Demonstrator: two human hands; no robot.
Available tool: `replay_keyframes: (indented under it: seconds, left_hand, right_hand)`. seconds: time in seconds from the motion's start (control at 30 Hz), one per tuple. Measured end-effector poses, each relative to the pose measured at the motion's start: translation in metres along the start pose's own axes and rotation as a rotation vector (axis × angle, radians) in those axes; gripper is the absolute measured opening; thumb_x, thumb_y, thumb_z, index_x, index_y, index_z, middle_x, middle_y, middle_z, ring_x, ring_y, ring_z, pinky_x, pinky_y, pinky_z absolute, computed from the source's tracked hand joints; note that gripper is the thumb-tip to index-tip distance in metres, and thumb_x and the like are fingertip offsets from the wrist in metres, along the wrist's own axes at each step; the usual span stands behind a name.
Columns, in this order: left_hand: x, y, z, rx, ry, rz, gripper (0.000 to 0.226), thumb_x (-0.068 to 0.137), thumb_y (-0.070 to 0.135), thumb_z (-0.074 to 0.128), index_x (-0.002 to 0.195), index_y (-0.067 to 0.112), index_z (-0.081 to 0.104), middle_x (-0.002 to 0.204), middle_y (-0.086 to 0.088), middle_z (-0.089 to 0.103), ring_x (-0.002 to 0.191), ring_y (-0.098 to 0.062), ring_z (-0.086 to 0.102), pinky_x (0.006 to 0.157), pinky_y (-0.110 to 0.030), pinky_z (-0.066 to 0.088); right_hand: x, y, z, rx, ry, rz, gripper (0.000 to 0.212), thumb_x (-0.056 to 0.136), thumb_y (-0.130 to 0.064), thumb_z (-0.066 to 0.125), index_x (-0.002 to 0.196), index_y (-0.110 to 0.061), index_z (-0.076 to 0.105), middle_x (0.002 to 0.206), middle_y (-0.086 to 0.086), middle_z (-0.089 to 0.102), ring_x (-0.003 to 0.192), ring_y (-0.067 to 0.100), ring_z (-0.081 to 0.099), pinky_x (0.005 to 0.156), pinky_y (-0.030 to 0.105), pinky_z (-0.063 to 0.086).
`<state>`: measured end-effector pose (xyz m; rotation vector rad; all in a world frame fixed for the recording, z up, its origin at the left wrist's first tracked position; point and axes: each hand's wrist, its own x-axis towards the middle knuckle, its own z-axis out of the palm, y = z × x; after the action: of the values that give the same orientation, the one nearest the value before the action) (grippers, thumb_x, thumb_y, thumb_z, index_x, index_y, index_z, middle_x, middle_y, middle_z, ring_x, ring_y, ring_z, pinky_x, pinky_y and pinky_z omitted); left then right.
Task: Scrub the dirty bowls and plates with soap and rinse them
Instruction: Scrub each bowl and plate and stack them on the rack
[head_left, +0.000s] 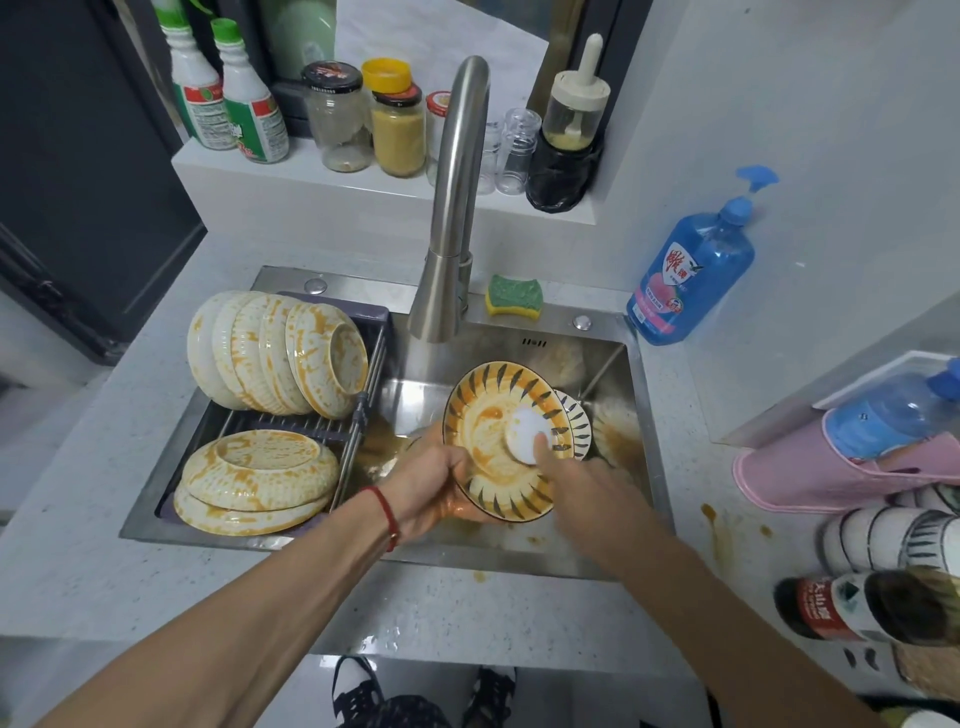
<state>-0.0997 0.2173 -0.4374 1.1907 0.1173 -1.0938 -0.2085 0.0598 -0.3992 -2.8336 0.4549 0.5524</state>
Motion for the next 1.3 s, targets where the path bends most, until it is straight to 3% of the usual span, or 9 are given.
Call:
replay_keyframes:
  seconds: [0.3,0.47,0.6,0.7,0.83,0.97,1.1,1.2,1.3]
  left_hand:
    - [0.003,-0.001,-0.010,0.073,-0.010,-0.006,0.089,0.056,-0.013,0.046,0.143,0.010,0.050,0.119,-0.031,0.067,0.104,-0.047,0.060,0.099,-0.081,0.038]
    - [0.000,-0.003,-0.011,0.092,-0.053,-0.028,0.079,0.061,-0.014,0.045,0.134,0.013,0.056,0.122,-0.025,0.069,0.108,-0.045,0.070,0.079,-0.071,0.057]
    - [0.001,-0.005,-0.016,0.084,-0.060,-0.017,0.080,0.055,-0.012,0.046,0.132,0.007,0.058,0.114,-0.029,0.065,0.100,-0.052,0.063,0.092,-0.083,0.043]
    - [0.005,-0.007,-0.017,0.057,-0.065,-0.003,0.088,0.055,-0.012,0.046,0.138,0.016,0.055,0.130,-0.032,0.063,0.118,-0.058,0.060,0.078,-0.070,0.055]
    - [0.005,-0.004,-0.022,0.041,-0.047,0.004,0.075,0.059,-0.015,0.042,0.127,0.011,0.061,0.109,-0.022,0.072,0.085,-0.036,0.072,0.064,-0.052,0.062]
    - [0.002,0.000,-0.022,0.020,-0.089,-0.001,0.090,0.061,-0.017,0.044,0.142,0.021,0.048,0.131,-0.022,0.064,0.107,-0.046,0.071,0.067,-0.062,0.063]
    - [0.003,0.006,-0.022,0.042,-0.041,0.029,0.087,0.071,-0.026,0.029,0.143,0.016,0.050,0.120,-0.022,0.068,0.095,-0.037,0.070,0.068,-0.055,0.062]
    - [0.003,0.009,-0.022,0.044,-0.048,0.038,0.082,0.073,-0.027,0.029,0.137,0.019,0.054,0.125,-0.018,0.069,0.105,-0.040,0.072,0.077,-0.069,0.058]
    - [0.003,0.013,-0.021,0.083,-0.012,0.053,0.080,0.073,-0.026,0.028,0.137,0.015,0.054,0.111,-0.016,0.070,0.085,-0.028,0.076,0.085,-0.078,0.051]
  right_hand:
    - [-0.001,-0.027,0.008,0.097,0.030,-0.066,0.066,0.105,-0.014,0.042,0.162,-0.031,0.014,0.090,0.000,0.051,0.079,0.020,0.049,0.068,0.034,0.038]
    - [0.018,-0.011,0.002,0.087,0.063,0.059,0.067,0.104,-0.014,0.042,0.163,-0.028,0.013,0.096,0.003,0.057,0.083,0.020,0.051,0.069,0.036,0.045]
    - [-0.001,-0.027,0.015,0.116,0.013,-0.073,0.064,0.105,-0.017,0.042,0.161,-0.034,0.015,0.110,0.007,0.064,0.089,0.024,0.054,0.072,0.036,0.042]
    - [0.014,-0.003,0.009,0.139,0.025,0.075,0.062,0.107,-0.016,0.039,0.163,-0.027,0.015,0.113,0.006,0.065,0.089,0.020,0.052,0.072,0.035,0.046]
    - [-0.018,-0.033,0.028,0.240,-0.032,-0.103,0.065,0.106,-0.015,0.044,0.161,-0.033,0.014,0.102,0.005,0.065,0.090,0.021,0.061,0.079,0.037,0.054]
    - [0.002,-0.008,0.022,0.174,0.001,0.057,0.067,0.106,-0.014,0.043,0.164,-0.027,0.012,0.098,0.000,0.061,0.085,0.016,0.056,0.076,0.032,0.052]
    - [-0.024,-0.030,0.030,0.206,-0.049,-0.093,0.062,0.107,-0.017,0.040,0.162,-0.032,0.014,0.091,0.001,0.054,0.080,0.019,0.054,0.069,0.034,0.044]
    - [-0.002,-0.005,0.028,0.134,0.016,0.015,0.062,0.107,-0.018,0.038,0.163,-0.028,0.013,0.097,0.000,0.057,0.085,0.016,0.054,0.069,0.030,0.040]
    - [-0.015,-0.018,0.035,0.158,-0.020,-0.057,0.063,0.109,-0.019,0.038,0.163,-0.031,0.008,0.090,-0.004,0.052,0.076,0.011,0.050,0.064,0.025,0.037]
